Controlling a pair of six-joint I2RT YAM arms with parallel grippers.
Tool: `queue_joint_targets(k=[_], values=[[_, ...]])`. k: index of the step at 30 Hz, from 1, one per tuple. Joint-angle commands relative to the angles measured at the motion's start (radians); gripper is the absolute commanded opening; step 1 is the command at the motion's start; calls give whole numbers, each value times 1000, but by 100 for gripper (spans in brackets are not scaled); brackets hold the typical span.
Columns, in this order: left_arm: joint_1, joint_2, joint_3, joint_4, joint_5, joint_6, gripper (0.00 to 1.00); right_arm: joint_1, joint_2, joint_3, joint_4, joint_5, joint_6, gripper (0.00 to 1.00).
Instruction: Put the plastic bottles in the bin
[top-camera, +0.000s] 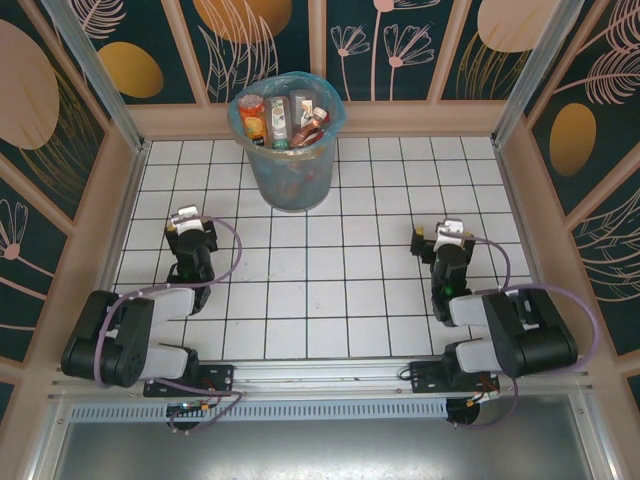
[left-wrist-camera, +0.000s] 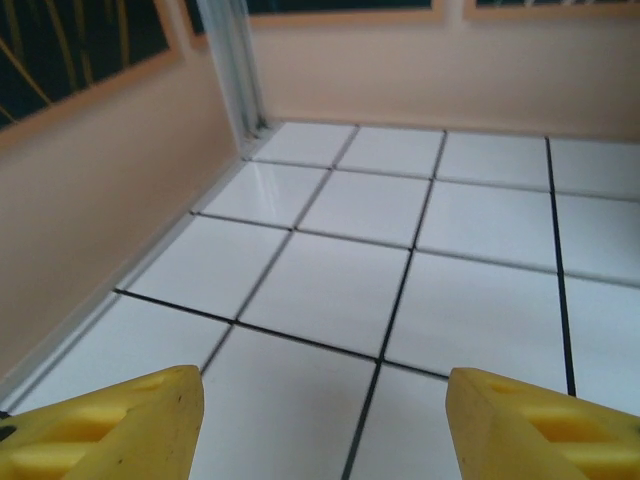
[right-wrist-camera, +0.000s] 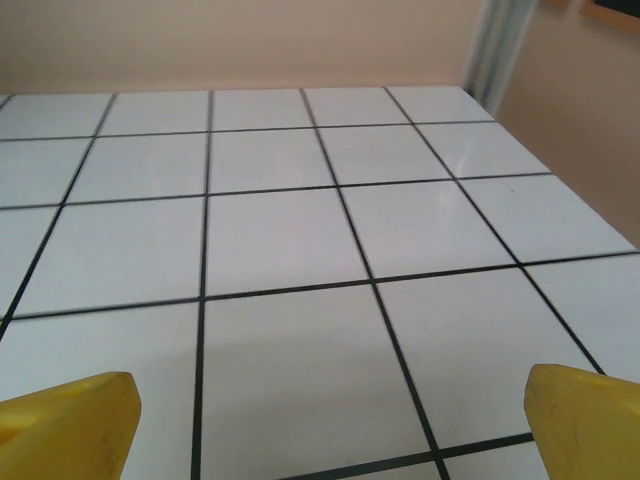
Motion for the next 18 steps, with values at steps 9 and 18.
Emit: queue_joint_targets(k=[9, 18], values=[[100, 118, -193, 624, 253, 55, 75, -353, 199, -60, 540, -489, 198, 99], [158, 149, -88, 452, 180, -44, 99, -213, 185, 56, 302, -153, 138, 99]])
